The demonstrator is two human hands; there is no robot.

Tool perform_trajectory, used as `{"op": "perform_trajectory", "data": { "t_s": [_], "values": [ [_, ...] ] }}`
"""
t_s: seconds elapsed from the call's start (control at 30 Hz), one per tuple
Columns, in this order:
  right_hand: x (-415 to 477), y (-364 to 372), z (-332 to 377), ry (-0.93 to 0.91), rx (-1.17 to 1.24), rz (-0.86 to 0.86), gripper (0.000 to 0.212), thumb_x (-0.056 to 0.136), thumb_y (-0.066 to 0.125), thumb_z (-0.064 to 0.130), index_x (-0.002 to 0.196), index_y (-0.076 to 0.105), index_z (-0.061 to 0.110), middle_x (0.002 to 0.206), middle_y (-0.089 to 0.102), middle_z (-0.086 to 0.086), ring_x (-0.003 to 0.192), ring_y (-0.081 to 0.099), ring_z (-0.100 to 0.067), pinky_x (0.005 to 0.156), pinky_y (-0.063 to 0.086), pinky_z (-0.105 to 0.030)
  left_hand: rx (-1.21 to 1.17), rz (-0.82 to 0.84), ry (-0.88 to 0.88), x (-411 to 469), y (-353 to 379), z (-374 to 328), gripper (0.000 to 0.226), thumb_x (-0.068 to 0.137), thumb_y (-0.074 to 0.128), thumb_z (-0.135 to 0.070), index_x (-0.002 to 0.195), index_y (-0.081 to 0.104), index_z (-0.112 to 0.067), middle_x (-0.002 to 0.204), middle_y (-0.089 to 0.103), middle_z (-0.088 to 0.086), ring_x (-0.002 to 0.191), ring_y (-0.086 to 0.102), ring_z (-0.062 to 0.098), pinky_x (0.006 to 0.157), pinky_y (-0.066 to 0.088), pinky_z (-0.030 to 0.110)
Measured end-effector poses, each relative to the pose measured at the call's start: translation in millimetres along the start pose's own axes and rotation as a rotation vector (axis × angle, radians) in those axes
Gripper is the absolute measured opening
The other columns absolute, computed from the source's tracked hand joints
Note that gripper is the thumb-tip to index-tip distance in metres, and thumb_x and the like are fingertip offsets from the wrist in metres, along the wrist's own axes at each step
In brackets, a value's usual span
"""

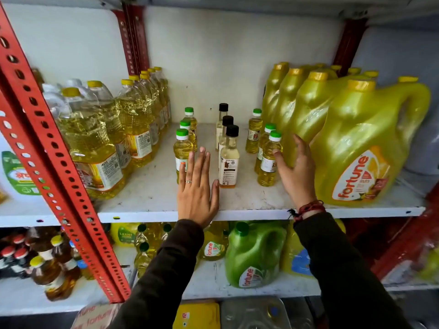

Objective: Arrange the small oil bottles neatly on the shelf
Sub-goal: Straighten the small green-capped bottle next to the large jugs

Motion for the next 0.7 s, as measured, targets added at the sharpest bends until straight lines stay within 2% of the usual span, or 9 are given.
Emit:
{"op": "perform_trajectory", "data": {
  "t_s": [0.13, 0.27, 0.33, 0.5, 0.7],
  "values": [
    [22, -2, -12, 0.146, 0.014, 0.074, 0.058, 0.092, 0.069, 0.032, 0.144, 0.051, 0.011, 0.149, 0.054, -0.01, 0.137, 0.052, -0.027, 0.114, 0.042, -0.046, 0.061, 0.061, -0.031, -4, 6, 6, 0.069, 0.104, 0.029, -0.04, 0.164, 0.019, -0.008, 0.173, 0.011, 0.01, 0.161, 0.007, 0.027, 0.13, -0.009, 0.038],
    [32, 3, -21, 0.188, 0.066, 0.14, 0.051, 0.089, 0.073, 0.027, 0.134, 0.059, 0.009, 0.136, 0.064, -0.007, 0.122, 0.061, -0.021, 0.1, 0.047, -0.031, 0.087, 0.068, -0.031, -4, 12, 10, 0.069, 0.104, 0.029, -0.041, 0.164, 0.018, -0.009, 0.173, 0.01, 0.009, 0.161, 0.006, 0.026, 0.13, -0.009, 0.038],
    [36, 5, -25, 0.197, 0.094, 0.164, 0.05, 0.088, 0.075, 0.024, 0.132, 0.06, 0.009, 0.135, 0.065, -0.006, 0.117, 0.062, -0.019, 0.096, 0.046, -0.028, 0.094, 0.059, -0.036, -5, 13, 10, 0.069, 0.104, 0.031, -0.04, 0.164, 0.017, -0.009, 0.173, 0.008, 0.007, 0.161, 0.004, 0.025, 0.13, -0.009, 0.038],
    [41, 7, -28, 0.206, 0.126, 0.179, 0.048, 0.085, 0.078, 0.02, 0.129, 0.063, 0.01, 0.131, 0.067, -0.007, 0.11, 0.063, -0.019, 0.1, 0.051, -0.036, 0.101, 0.063, -0.032, -5, 13, 10, 0.07, 0.103, 0.031, -0.04, 0.164, 0.017, -0.009, 0.173, 0.008, 0.008, 0.161, 0.005, 0.026, 0.13, -0.009, 0.038],
    [42, 5, -26, 0.197, 0.118, 0.154, 0.051, 0.077, 0.085, 0.026, 0.123, 0.066, 0.011, 0.11, 0.066, 0.004, 0.095, 0.064, -0.013, 0.073, 0.044, -0.014, 0.107, 0.073, -0.045, -4, 14, 10, 0.069, 0.104, 0.029, -0.041, 0.164, 0.017, -0.009, 0.173, 0.008, 0.008, 0.161, 0.003, 0.025, 0.13, -0.01, 0.037]
  ]
}}
Point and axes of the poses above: each hand's wrist, its own x-axis towards the middle knuckle, its own y-axis out of the palm, z = x × y, the point moved 2 cm from there along x, towards the middle knuckle
